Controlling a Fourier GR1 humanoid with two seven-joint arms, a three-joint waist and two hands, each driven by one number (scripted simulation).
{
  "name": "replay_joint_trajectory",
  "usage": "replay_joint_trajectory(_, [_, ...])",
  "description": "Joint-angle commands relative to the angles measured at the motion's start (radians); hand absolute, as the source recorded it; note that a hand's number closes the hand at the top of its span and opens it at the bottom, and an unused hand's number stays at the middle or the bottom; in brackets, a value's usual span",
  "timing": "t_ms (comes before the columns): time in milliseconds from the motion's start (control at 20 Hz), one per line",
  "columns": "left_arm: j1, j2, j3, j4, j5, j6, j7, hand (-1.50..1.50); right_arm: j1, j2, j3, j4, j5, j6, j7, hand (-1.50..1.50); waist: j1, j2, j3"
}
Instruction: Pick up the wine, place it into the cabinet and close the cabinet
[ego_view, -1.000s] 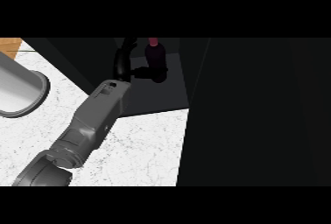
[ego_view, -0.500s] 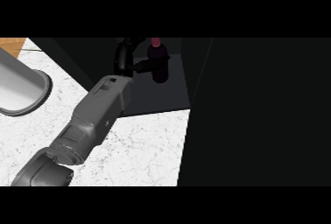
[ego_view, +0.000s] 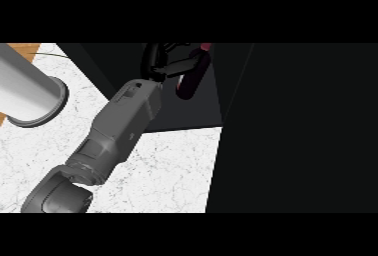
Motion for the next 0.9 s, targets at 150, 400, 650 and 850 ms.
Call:
replay_joint_trajectory(150, [0.035,-0.023,-0.013,-0.001,0.012,-0.073,-0.038,-1.50,0.062,-0.031,-0.001,-0.194,-0.025,-0.014,0.093,-1.50,0.022,-0.013,0.001])
replay_joint_trajectory(400, [0.010,-0.024,-0.012,-0.039,0.044,-0.076,0.014,-1.50,0.047,-0.031,-0.013,-0.244,-0.018,-0.039,0.162,-1.50,0.040,-0.022,0.000])
replay_joint_trajectory(650, [0.052,-0.024,-0.054,-0.096,0.080,-0.096,0.042,-1.50,0.058,-0.045,-0.050,-0.230,-0.031,-0.027,0.157,-1.50,0.047,-0.027,0.001])
replay_joint_trajectory(850, [0.124,-0.024,-0.106,-0.169,0.132,-0.157,0.053,-1.50,0.117,-0.041,0.009,-0.223,0.006,-0.034,0.108,-1.50,0.044,-0.038,0.000])
